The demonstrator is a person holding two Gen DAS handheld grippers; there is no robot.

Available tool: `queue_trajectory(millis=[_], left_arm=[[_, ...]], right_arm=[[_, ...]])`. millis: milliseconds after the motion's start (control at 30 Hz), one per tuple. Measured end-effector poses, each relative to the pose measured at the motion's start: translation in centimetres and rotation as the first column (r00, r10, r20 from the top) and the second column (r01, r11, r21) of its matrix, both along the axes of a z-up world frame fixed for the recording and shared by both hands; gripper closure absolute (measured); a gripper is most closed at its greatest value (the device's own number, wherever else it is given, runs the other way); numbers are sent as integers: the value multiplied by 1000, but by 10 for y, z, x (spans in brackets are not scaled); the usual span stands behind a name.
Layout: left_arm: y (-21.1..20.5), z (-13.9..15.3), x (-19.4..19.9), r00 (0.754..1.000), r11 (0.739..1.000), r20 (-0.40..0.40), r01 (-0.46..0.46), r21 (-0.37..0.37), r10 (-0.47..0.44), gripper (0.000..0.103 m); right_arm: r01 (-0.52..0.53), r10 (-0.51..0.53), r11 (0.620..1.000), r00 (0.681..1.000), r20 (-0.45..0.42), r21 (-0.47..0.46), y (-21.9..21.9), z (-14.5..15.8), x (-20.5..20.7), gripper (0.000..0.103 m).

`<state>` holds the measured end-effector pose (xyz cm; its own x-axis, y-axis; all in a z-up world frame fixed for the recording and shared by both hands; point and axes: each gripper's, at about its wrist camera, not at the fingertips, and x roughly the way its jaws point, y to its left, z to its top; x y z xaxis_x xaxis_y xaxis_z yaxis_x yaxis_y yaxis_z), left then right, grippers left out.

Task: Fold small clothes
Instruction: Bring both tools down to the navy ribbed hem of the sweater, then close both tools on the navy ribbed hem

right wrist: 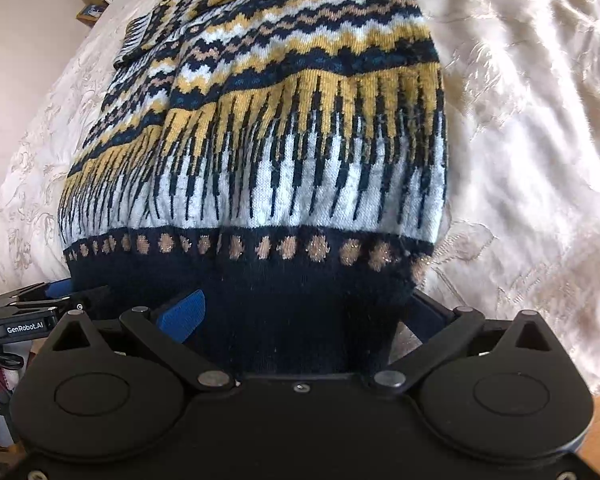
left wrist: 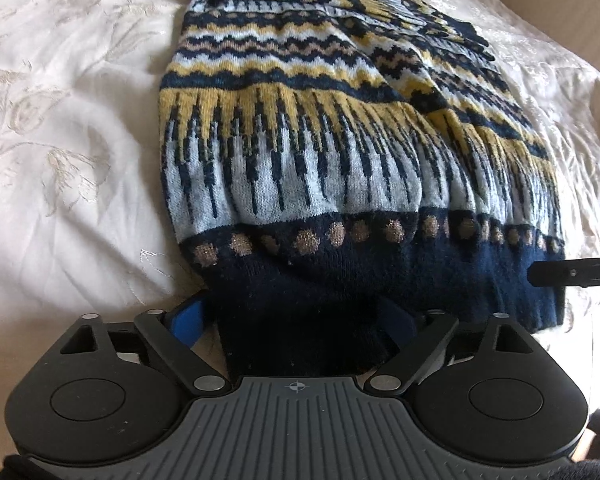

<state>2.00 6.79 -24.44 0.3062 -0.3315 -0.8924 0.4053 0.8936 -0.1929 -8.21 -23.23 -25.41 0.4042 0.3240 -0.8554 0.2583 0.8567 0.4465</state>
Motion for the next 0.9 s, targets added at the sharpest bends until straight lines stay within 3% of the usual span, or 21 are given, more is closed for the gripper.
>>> queue_trajectory(millis=[100,467,733,867,900], left_arm=[[-2,-4,2,1000,1000,-15,10,-20,-10,1],[-4,-7,2,1000,1000,7,-1,-20,1,1],[-10,-5,4,1000,1000,-8,-9,25,10,3],[-7,0,4,999,998,6,-47,41,47,25],[-4,1,3,998,998,8,-57,32,57,29]], right_arm=[[5,-5,1000,1000,4,12,-2,-4,2,0],[-5,5,1000,1000,16,27,-5,-8,2,0],[-31,31,1000,999,23,-4,0,-8,2,0],[-18,18,999,1000,3,39,-7,-7,5,1],[-12,12,999,1000,0,46,-8,-7,5,5]])
